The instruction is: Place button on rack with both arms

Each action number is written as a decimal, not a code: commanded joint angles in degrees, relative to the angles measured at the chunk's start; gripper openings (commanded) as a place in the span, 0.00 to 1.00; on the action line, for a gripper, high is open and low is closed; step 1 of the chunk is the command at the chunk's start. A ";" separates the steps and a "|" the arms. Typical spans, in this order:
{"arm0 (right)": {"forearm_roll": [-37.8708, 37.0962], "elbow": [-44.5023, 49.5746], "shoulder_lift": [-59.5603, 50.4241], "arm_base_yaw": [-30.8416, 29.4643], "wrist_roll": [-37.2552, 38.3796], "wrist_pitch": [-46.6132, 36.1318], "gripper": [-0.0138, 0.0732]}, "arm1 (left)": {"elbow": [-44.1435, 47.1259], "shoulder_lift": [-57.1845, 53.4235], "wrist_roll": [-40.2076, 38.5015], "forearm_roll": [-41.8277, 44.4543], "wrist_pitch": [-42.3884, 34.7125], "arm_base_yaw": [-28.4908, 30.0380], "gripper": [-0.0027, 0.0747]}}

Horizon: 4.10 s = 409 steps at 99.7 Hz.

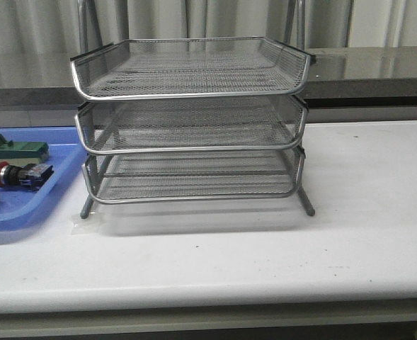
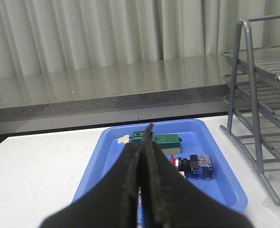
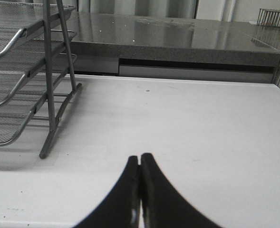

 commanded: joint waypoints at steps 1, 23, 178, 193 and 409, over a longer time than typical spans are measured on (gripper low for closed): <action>-0.56 0.08 -1.05 -0.13 -0.07 -4.37 0.09 | 1.92 -1.79 -0.62 -0.40 -4.98 -0.33 0.01; -0.56 0.04 -1.05 -0.13 -0.07 -10.21 0.09 | 1.92 -1.79 -0.62 -0.40 -4.98 -0.33 0.01; 54.26 -43.14 61.71 0.10 -14.73 19.56 0.70 | 1.92 -1.79 -0.62 -0.40 -4.98 -0.33 0.01; 71.50 -43.14 67.95 0.10 -28.77 20.73 0.68 | 1.92 -1.79 -0.62 -0.40 -4.98 -0.33 0.01; 109.08 -34.89 89.39 11.49 -68.41 30.39 0.10 | 1.92 -1.79 -0.62 -0.40 -4.98 -0.33 0.01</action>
